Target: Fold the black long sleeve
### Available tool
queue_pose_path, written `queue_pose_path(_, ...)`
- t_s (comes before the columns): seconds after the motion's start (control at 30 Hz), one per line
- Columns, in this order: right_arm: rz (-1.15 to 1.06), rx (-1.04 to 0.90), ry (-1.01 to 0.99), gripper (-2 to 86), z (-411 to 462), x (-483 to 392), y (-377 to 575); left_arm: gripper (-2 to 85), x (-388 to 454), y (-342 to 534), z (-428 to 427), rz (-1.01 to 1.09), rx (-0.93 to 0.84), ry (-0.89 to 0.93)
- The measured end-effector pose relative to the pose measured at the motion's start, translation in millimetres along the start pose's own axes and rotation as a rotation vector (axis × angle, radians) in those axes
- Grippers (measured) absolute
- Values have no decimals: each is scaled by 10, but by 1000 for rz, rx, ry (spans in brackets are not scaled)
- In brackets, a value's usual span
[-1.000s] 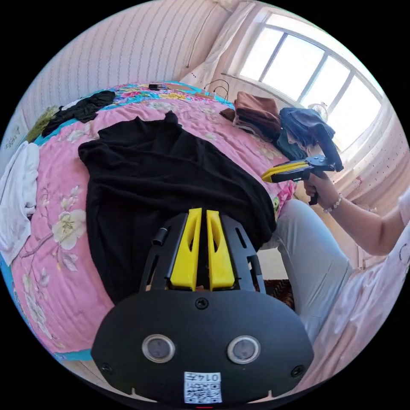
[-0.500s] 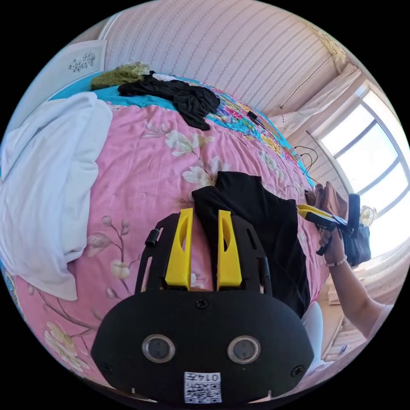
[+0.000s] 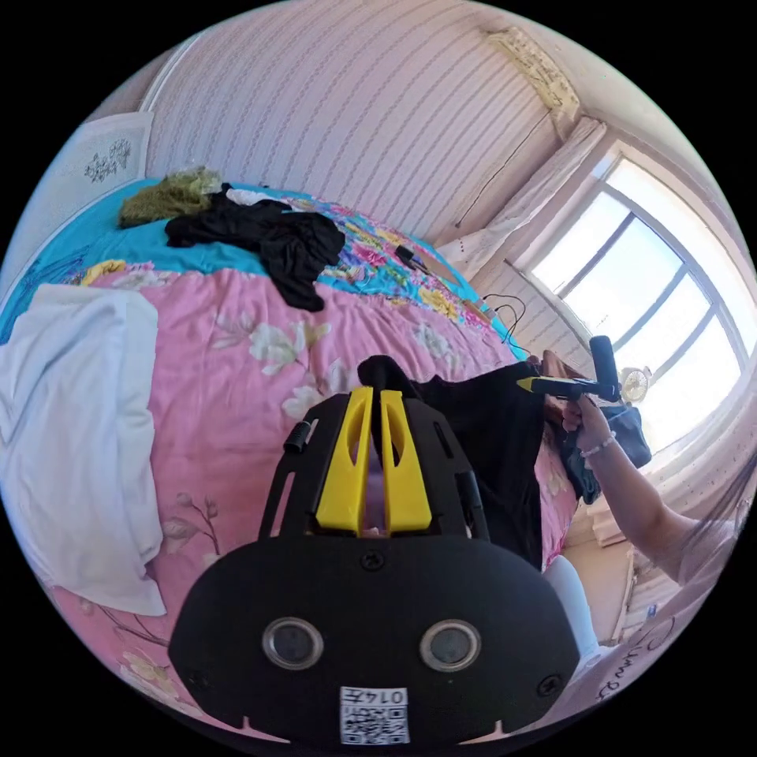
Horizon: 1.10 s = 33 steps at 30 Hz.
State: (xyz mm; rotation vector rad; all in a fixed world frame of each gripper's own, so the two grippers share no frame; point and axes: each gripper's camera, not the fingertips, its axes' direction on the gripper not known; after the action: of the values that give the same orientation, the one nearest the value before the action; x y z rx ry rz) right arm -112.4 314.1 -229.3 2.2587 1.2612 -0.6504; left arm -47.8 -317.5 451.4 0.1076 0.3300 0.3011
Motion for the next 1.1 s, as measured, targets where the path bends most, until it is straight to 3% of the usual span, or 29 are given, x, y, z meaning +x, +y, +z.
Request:
queue_pose_path(0.17,-53,78,90,16,-570,-114,-243,-9,123,-368,-338,-9,118,35)
queue_pose_path(0.33,-19,67,160,18,-596,-16,-279,-9,72,-398,-257,-23,53,21)
queue_pose_path(0.5,-34,125,17,21,-453,2,356,-7,168,207,-379,109,-29,35)
queue_pose_path(0.6,-102,130,-14,23,-385,-136,962,-5,314,995,-547,212,-143,75)
queue_pose_path(0.7,-117,66,-82,28,-235,-301,1570,-1,399,1597,-596,213,-234,95)
queue_pose_path(0.8,-67,-60,-51,37,81,-439,2091,21,437,2362,-525,160,-331,-12)
queue_pose_path(0.9,-12,-193,-15,49,374,-500,2392,24,402,2608,-504,79,-378,-98)
queue_pose_path(1.1,-40,-130,94,66,142,-762,2326,18,656,2433,-818,141,-291,-138)
